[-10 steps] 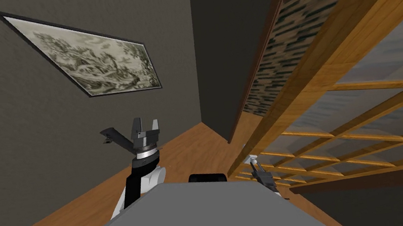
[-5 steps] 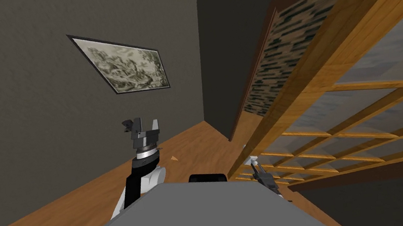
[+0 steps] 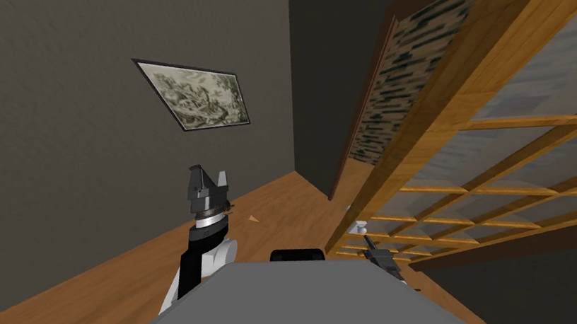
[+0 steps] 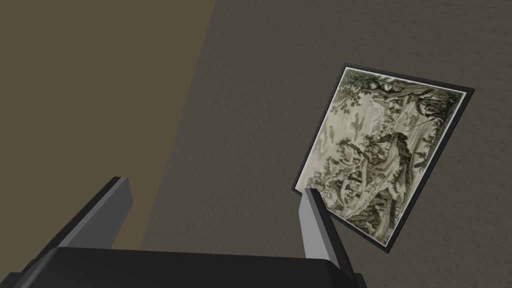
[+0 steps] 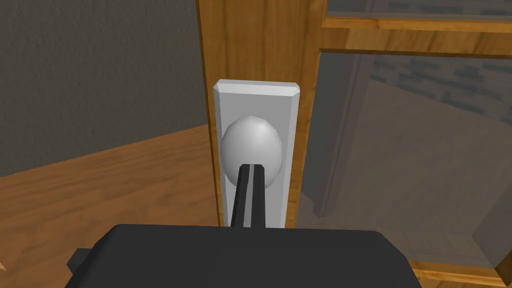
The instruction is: Pull the door open
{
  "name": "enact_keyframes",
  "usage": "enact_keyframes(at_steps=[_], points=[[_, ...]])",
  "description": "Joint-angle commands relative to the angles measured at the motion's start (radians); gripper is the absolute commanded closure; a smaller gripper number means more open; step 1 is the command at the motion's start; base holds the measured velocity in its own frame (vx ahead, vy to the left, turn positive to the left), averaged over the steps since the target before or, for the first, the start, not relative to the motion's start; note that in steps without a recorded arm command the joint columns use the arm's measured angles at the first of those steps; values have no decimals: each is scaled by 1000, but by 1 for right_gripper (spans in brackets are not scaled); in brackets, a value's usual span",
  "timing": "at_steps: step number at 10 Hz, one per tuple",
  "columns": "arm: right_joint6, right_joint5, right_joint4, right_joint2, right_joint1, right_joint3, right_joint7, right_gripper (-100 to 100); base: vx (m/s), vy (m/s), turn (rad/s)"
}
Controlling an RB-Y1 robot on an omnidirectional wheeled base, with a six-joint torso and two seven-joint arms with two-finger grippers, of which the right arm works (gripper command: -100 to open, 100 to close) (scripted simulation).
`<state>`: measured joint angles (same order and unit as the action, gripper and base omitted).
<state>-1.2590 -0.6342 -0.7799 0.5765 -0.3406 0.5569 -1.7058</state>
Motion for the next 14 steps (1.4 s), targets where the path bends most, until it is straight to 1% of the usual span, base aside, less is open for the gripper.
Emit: enact_keyframes(at_steps=[1,3,4,5,6,9,10,11,14], points=[[-12,-7,1,-1,-13,-4,1,-100,-191,20,-108],[-24,-14,2,-3,-27,-8,3,-100,-217,86,-161],[-22,-11,9,-3,-20,-6,-2,-100,-94,49,-35],[-10,-15,9,-8,-9,-15,2,-100,88,30,65],[-6,-16,9,-9,-5,-17,3,-100,199,-3,42],[23,-23,9,-19,20,-34,9,-100,252,-11,57],[16,-21,12,-18,17,-30,8,-100,140,-1,0],[16,-21,12,-18,17,-30,8,100,-23,1,-8],[16,-21,12,-18,17,-30,8,100,-37,-5,9]])
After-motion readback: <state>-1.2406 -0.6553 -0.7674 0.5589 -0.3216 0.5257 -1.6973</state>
